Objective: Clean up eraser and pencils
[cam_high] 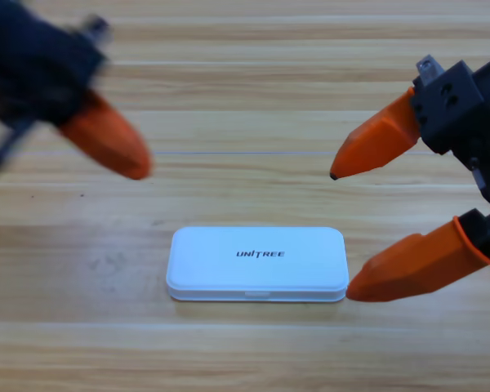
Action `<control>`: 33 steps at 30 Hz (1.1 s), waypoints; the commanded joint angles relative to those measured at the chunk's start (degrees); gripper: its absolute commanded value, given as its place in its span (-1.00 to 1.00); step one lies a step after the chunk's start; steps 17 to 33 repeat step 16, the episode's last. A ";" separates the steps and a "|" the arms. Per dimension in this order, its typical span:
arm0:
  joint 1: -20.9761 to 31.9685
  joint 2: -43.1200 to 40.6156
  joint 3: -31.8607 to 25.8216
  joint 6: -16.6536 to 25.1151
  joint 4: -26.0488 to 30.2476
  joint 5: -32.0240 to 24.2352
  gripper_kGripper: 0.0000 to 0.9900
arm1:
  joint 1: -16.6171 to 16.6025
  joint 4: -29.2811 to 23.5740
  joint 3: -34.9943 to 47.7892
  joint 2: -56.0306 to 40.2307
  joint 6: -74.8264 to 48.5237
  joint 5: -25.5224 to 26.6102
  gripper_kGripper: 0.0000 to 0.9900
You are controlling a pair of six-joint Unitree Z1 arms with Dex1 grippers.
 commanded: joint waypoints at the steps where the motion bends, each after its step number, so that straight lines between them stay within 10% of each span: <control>1: -7.36 -6.39 4.91 -4.45 0.11 -3.89 -1.00 | -0.36 -1.12 1.74 0.01 0.44 1.15 1.00; 2: -7.71 -7.10 5.62 -3.66 0.19 -3.71 -0.82 | -0.36 -1.12 1.74 0.01 0.44 1.15 1.00; 4: -7.71 -8.77 7.81 -3.57 0.02 -2.83 0.58 | -0.36 -1.12 1.74 0.01 0.44 1.15 1.00; 5: -7.80 -9.21 8.69 -3.57 -0.24 -2.57 0.95 | -0.36 -1.12 1.74 0.10 0.44 1.15 1.00; 33: -7.71 -10.88 11.50 -3.75 -2.18 -0.90 1.00 | -0.36 -1.12 1.65 0.45 0.61 1.15 1.00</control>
